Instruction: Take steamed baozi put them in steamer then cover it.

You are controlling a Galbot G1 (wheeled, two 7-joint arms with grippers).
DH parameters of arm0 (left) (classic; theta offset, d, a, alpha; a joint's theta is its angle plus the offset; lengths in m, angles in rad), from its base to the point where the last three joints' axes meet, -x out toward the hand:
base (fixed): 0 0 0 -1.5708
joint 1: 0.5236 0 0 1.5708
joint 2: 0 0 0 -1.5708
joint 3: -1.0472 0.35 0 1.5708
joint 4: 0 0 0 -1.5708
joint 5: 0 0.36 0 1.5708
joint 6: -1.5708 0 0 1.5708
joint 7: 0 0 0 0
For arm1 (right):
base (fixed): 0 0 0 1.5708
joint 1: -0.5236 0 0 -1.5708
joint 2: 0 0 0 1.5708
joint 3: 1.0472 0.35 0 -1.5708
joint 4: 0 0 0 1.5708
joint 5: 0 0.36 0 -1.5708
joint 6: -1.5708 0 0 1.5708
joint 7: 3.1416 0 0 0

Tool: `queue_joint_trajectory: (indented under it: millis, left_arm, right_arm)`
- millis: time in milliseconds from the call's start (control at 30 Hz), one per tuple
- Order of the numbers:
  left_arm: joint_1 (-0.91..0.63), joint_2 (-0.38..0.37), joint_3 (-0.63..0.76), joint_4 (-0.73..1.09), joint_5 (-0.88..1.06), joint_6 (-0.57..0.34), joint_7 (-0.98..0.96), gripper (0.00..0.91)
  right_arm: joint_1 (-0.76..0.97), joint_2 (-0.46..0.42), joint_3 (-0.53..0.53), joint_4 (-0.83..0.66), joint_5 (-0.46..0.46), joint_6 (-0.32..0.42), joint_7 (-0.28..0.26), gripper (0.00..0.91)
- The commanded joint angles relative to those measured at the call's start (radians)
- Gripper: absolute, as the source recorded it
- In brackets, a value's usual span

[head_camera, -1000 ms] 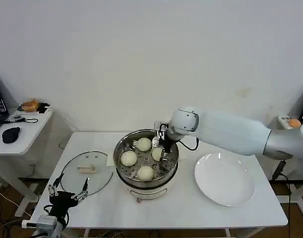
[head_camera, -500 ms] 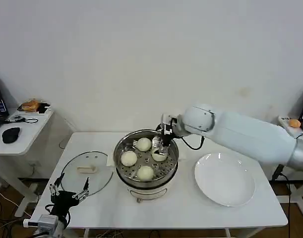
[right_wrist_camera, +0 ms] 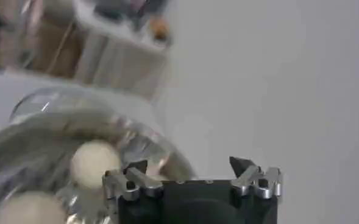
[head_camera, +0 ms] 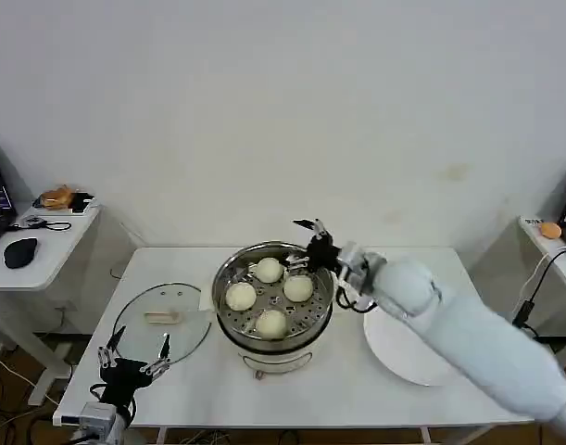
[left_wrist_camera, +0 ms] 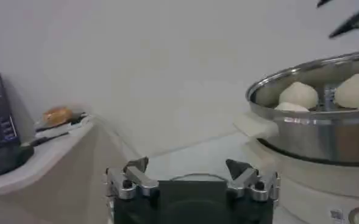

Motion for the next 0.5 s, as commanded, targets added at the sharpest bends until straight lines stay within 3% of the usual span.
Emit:
queue_joint_trajectory:
  millis: [33, 167, 300, 500]
  left_arm:
    - [-0.008, 0.009, 0.007, 0.06, 0.107, -0.051, -0.007, 0.907]
    - [-0.002, 0.025, 0.002, 0.104, 0.267, -0.094, -0.001, 0.907]
    - [-0.049, 0.057, -0.029, 0.211, 0.655, -0.159, 0.017, 0.907]
    - [-0.104, 0.134, 0.023, 0.354, 0.938, -0.2, 0.006, 0.907]
  right_arm:
    - [-0.8, 0.312, 0.833, 0.093, -0.243, 0.347, 0.014, 0.907]
    - [-0.923, 0.434, 1.008, 0.125, -0.236, 0.383, -0.052, 0.907]
    - [-1.043, 0.501, 1.062, 0.215, -0.293, 0.331, -0.057, 0.907]
    - [-1.147, 0.546, 1.112, 0.261, -0.311, 0.349, -0.04, 0.907]
